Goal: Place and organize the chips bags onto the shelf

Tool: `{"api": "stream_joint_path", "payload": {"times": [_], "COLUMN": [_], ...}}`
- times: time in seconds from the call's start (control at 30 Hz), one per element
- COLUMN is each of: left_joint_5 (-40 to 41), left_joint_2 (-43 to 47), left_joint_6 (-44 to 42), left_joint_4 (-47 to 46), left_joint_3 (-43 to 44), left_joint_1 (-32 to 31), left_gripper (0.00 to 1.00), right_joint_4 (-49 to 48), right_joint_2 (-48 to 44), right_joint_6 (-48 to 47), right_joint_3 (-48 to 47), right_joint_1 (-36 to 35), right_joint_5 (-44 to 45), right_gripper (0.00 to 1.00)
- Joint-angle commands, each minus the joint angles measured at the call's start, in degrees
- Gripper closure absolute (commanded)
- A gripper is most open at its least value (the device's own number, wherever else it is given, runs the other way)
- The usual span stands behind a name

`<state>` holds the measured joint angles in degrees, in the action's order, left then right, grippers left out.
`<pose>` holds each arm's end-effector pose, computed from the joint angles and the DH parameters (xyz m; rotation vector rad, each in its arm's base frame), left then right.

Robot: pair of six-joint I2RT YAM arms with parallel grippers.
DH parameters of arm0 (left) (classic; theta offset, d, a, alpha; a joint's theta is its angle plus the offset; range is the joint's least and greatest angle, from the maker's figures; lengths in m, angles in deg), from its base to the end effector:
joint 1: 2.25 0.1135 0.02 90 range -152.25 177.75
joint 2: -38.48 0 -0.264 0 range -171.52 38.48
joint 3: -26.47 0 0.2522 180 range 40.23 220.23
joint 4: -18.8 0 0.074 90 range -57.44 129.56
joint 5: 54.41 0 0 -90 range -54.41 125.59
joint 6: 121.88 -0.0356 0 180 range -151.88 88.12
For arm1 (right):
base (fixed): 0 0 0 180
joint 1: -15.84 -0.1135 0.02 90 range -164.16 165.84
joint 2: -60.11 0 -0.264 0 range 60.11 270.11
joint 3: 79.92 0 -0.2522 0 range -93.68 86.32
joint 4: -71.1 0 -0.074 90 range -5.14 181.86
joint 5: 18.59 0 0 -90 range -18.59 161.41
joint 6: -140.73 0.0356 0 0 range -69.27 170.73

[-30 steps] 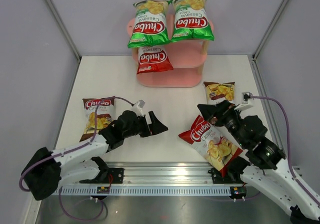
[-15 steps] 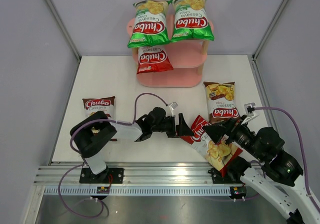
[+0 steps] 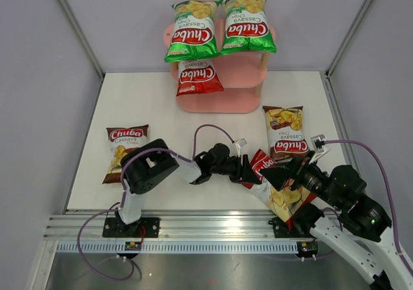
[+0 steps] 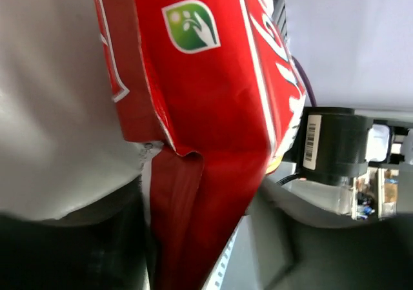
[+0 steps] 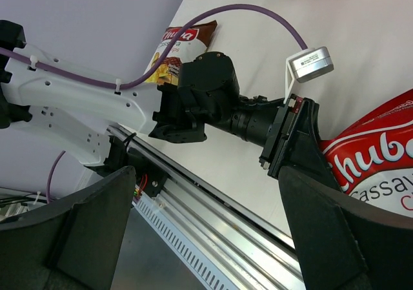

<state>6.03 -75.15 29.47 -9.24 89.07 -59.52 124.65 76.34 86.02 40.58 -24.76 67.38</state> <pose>0.1913 -0.3301 0.1183 0.3332 2.4114 -1.6881 0.0423 0.0396 0.3406 -0.1411 1.8601 1.0090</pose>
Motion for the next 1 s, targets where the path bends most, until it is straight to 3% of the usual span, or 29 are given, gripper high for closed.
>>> {"api": "stream_joint_path", "payload": {"times": [0.0,0.03,0.3,0.5,0.7,0.8,0.97], "left_joint_5": [1.3,2.9,11.0,15.1,20.6,31.1,29.8], "left_joint_2": [1.8,3.0,19.6,35.2,44.7,47.8,52.2], "left_joint_6": [-0.4,-1.5,-15.5,-35.8,-46.3,-50.0,-56.7], "left_joint_4": [-6.0,-5.5,4.9,23.3,45.2,55.2,64.0], "left_joint_3": [-1.1,-1.9,-10.2,-10.0,-3.8,0.5,4.1], "left_joint_1": [-0.3,-0.3,-0.3,-0.3,-3.0,-5.9,-8.7], "left_gripper": [0.56,0.64,0.88,0.94,1.00,1.00,1.00], "right_joint_4": [-0.1,0.0,2.8,4.0,7.0,11.0,12.2], "right_joint_2": [-0.9,-1.0,-0.1,5.2,14.4,20.8,26.0], "right_joint_6": [-1.4,-1.4,-1.9,-6.8,-15.6,-16.0,-20.6], "right_joint_3": [-0.7,-0.4,-0.8,-4.3,-12.5,-18.2,-23.2], "right_joint_1": [0.2,0.2,0.2,0.2,0.2,0.2,0.2], "right_joint_5": [-0.2,0.1,6.7,7.1,0.9,2.2,-4.0], "right_gripper": [0.01,0.01,0.01,0.00,0.01,0.01,0.01]}}
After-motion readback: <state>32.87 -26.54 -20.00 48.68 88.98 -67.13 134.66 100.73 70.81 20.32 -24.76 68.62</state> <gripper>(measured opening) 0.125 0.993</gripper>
